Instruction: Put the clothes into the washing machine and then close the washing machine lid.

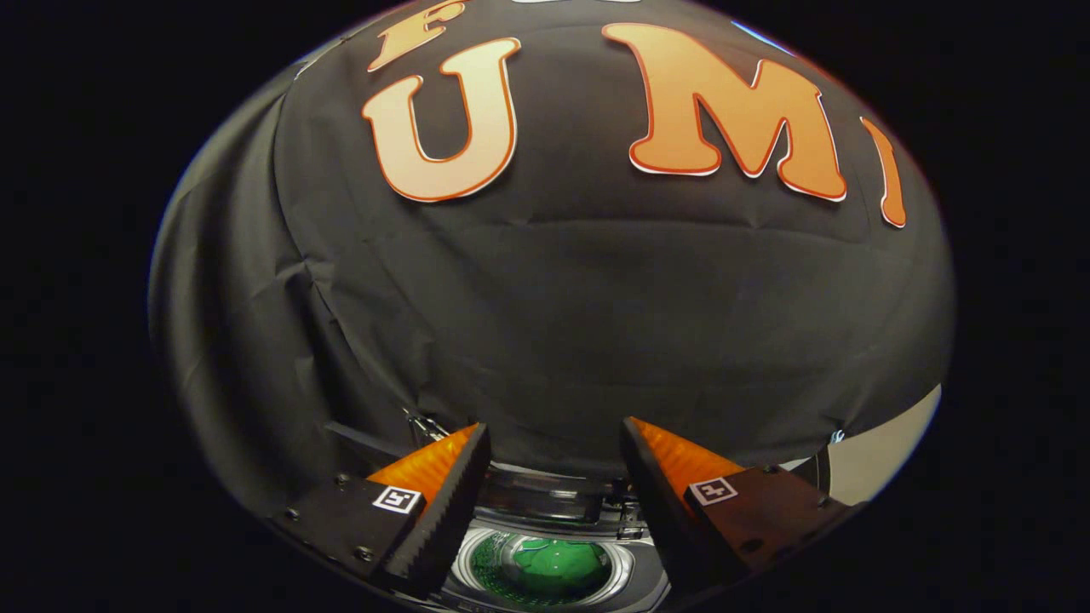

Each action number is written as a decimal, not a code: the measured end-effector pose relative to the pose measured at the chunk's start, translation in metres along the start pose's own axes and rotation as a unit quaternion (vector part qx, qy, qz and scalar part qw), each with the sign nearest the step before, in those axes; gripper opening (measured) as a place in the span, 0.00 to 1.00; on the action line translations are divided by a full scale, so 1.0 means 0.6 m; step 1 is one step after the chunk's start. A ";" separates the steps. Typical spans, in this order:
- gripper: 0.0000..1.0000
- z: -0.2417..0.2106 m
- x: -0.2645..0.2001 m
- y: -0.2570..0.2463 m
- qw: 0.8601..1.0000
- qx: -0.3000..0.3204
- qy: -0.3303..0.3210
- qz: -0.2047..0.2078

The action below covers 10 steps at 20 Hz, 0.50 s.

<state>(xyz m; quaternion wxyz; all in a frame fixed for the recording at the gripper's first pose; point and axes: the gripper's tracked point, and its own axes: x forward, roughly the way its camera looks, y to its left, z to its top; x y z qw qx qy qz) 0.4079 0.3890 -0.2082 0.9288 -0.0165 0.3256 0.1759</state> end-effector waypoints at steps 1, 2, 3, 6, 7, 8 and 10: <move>0.98 -0.003 0.008 -0.002 1.000 0.000 0.003 -0.003; 0.98 -0.005 0.016 -0.005 1.000 -0.001 0.008 -0.004; 0.98 -0.009 0.023 -0.006 1.000 -0.001 0.012 -0.007; 0.99 -0.023 0.033 -0.003 1.000 0.004 0.023 -0.012; 0.99 -0.026 0.032 -0.003 1.000 0.008 0.022 -0.012; 0.99 -0.024 0.032 -0.004 1.000 0.015 0.017 -0.014; 0.98 -0.027 0.026 -0.004 0.999 0.022 0.017 -0.016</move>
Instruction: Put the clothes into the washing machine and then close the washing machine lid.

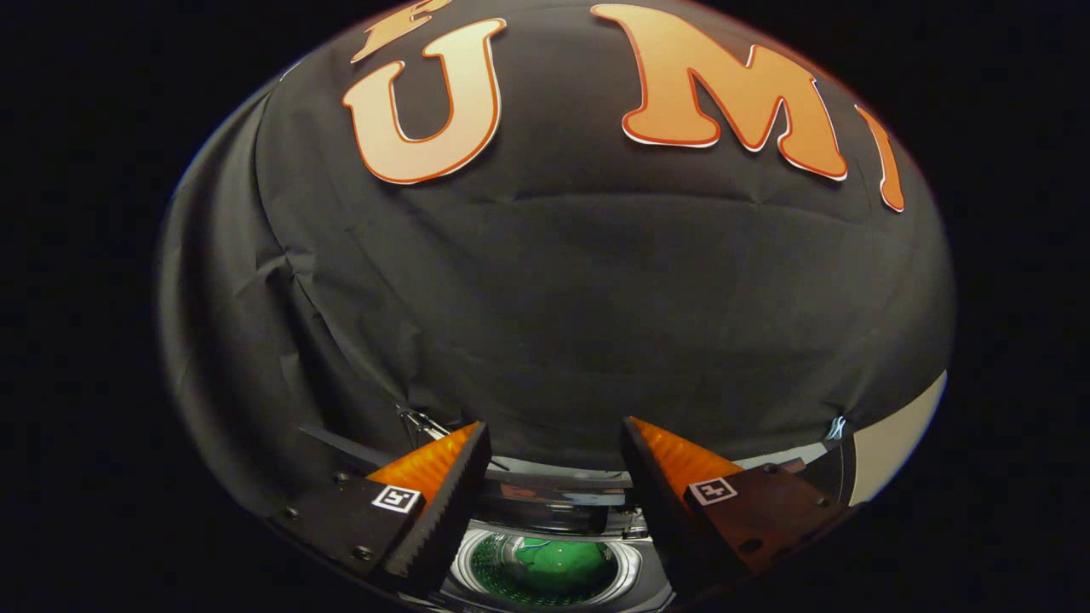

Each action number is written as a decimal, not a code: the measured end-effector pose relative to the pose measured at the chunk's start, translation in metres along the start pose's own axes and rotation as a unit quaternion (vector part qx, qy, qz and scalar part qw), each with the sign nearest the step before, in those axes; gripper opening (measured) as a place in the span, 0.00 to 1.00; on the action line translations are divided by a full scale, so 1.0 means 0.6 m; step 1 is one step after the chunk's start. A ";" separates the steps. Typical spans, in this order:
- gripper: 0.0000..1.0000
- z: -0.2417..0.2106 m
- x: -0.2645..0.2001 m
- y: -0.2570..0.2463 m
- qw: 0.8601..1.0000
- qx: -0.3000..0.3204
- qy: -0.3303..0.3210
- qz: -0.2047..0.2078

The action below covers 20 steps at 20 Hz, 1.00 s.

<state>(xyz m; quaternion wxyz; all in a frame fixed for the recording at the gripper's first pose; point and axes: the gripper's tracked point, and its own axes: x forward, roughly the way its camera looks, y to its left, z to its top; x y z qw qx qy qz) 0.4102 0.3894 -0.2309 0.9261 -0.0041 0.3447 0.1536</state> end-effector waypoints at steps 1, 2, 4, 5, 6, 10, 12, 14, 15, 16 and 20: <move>0.99 -0.005 -0.001 -0.003 1.000 0.004 0.001 -0.005; 0.99 -0.007 -0.004 -0.003 1.000 0.001 -0.003 -0.011; 0.99 -0.014 -0.019 -0.002 1.000 -0.003 -0.004 -0.023; 1.00 -0.023 -0.031 0.005 1.000 -0.006 -0.006 -0.028; 1.00 -0.027 -0.044 0.008 0.999 -0.007 -0.010 -0.032; 0.99 -0.055 -0.077 0.017 0.999 -0.009 -0.011 -0.038; 0.99 -0.066 -0.086 0.015 0.999 -0.010 -0.013 -0.040; 0.99 -0.080 -0.102 0.018 0.999 -0.009 -0.013 -0.041; 0.99 -0.088 -0.111 0.020 0.999 -0.009 -0.014 -0.042; 0.99 -0.095 -0.118 0.022 0.999 -0.010 -0.015 -0.042; 0.99 -0.116 -0.127 0.018 0.998 -0.011 -0.033 -0.044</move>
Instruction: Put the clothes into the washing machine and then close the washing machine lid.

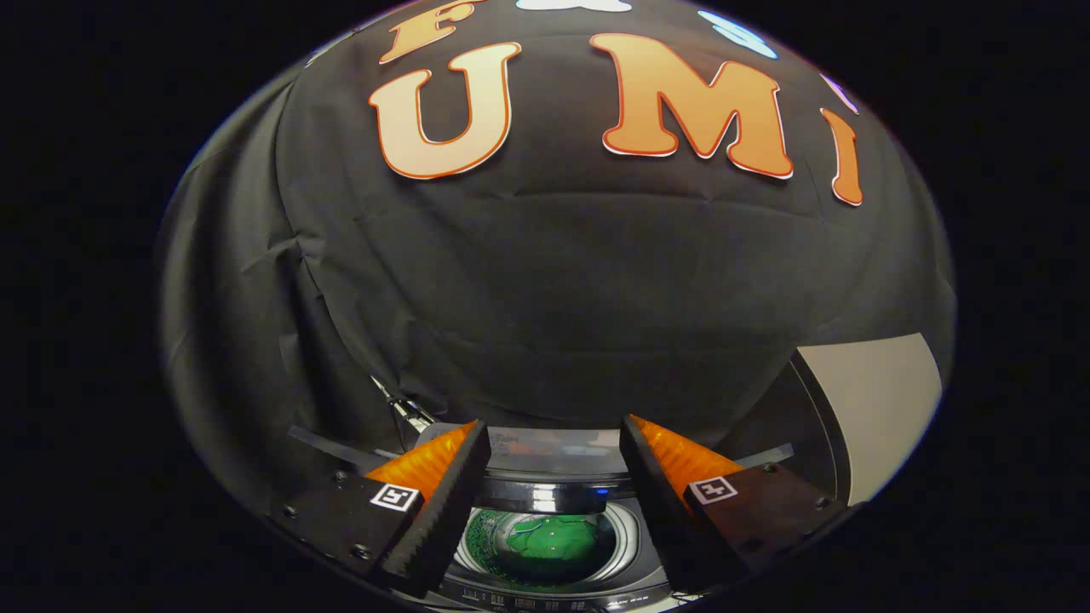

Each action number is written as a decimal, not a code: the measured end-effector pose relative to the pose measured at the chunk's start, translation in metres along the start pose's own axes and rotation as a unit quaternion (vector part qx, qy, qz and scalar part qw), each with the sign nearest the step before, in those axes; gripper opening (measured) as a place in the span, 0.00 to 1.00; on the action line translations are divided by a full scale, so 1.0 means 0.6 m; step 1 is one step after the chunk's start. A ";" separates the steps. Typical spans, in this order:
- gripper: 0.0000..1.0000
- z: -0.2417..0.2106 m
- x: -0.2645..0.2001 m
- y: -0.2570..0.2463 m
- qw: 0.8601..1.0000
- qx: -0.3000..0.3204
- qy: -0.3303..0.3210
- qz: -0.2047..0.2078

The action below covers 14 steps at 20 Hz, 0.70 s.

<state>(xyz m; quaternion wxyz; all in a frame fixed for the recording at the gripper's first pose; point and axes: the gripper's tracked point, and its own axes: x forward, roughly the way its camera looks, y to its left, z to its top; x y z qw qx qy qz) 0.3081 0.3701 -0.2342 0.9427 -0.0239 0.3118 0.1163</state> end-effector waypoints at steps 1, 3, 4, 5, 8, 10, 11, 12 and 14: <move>0.99 -0.002 -0.006 -0.002 1.000 0.000 -0.006 -0.001; 0.99 -0.011 -0.009 -0.001 1.000 -0.003 -0.010 0.000; 0.99 -0.015 -0.010 -0.001 1.000 -0.003 -0.010 0.001; 0.99 -0.016 -0.025 0.012 1.000 -0.002 -0.010 0.002; 0.99 -0.019 -0.029 0.013 1.000 -0.002 -0.024 0.001; 0.99 -0.033 -0.044 0.014 0.999 -0.004 -0.033 0.004; 0.99 -0.043 -0.047 0.016 0.999 -0.004 -0.035 0.005; 0.99 -0.049 -0.046 0.017 0.999 -0.003 -0.035 0.006; 0.99 -0.065 -0.043 0.016 1.000 -0.002 -0.028 0.005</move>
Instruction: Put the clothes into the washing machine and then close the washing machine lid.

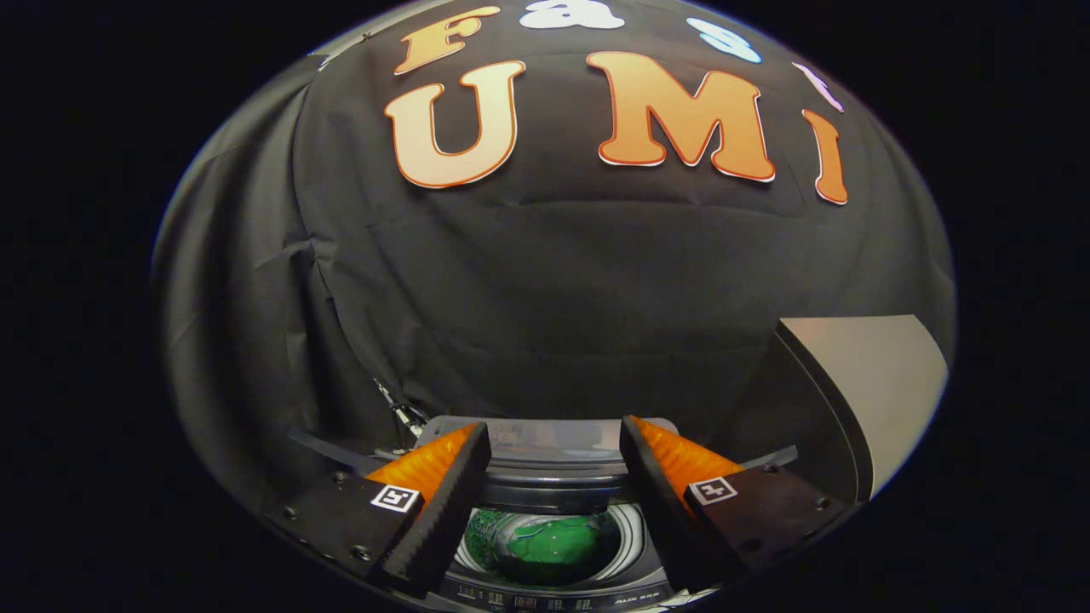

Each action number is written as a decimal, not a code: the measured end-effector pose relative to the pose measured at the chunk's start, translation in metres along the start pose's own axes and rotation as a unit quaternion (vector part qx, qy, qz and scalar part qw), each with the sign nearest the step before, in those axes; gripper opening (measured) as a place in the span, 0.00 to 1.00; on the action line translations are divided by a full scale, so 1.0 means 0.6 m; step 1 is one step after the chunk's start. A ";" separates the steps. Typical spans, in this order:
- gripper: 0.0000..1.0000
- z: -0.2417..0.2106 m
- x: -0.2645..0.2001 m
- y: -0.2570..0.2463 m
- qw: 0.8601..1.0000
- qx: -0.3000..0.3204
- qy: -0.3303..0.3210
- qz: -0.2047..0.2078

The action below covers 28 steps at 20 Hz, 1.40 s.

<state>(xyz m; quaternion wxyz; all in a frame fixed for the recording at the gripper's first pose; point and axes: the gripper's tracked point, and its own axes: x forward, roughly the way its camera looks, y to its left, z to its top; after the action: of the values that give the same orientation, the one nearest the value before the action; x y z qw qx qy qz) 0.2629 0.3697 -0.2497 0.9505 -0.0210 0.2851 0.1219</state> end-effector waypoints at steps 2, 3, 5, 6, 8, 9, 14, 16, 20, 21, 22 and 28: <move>0.99 -0.020 -0.008 0.000 1.000 0.001 0.006 -0.002; 0.99 -0.030 -0.012 0.001 1.000 0.005 0.009 -0.002; 0.99 -0.051 -0.010 0.003 1.000 0.006 0.024 0.003; 0.99 -0.074 -0.008 0.001 0.999 0.008 0.042 0.006; 0.99 -0.116 0.006 -0.001 0.998 0.015 0.062 0.006; 0.99 -0.129 0.011 -0.003 0.997 0.014 0.069 0.003; 0.99 -0.205 0.020 0.010 0.993 0.011 0.116 0.010; 0.99 -0.215 0.019 0.009 0.992 0.012 0.125 0.009; 0.99 -0.177 -0.005 0.016 0.994 0.009 0.109 0.011; 0.99 -0.162 -0.019 0.021 0.995 0.010 0.101 0.014; 0.99 -0.143 -0.032 0.024 0.995 0.011 0.093 0.016; 0.98 -0.025 -0.127 0.031 0.999 -0.006 0.020 0.026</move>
<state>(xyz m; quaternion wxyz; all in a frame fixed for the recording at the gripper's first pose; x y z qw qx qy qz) 0.1887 0.3690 -0.2199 0.9409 -0.0216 0.3040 0.1478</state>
